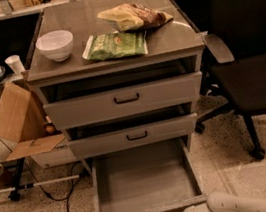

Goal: Close bottom drawer

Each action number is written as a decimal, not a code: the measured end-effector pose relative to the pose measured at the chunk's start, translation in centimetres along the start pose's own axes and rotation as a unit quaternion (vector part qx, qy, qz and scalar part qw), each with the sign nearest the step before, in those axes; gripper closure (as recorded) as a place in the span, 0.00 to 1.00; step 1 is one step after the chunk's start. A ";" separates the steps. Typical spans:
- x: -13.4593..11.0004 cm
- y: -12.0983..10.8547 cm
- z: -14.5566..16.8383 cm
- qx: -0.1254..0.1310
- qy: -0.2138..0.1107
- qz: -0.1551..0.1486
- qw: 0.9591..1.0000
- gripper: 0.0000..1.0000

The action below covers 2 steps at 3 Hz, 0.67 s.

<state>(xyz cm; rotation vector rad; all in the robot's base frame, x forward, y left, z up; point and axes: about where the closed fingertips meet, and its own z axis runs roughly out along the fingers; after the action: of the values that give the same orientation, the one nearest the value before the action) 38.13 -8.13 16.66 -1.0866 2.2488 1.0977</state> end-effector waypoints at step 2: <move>-2.0 -2.4 0.2 0.042 0.006 0.002 0.999 1.00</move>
Offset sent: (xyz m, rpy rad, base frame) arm 0.1156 -0.0182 -0.0077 -0.3063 -0.0908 -0.1700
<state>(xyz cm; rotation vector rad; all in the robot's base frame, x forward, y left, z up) 41.28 -7.95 16.66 -1.0583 2.2861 0.9912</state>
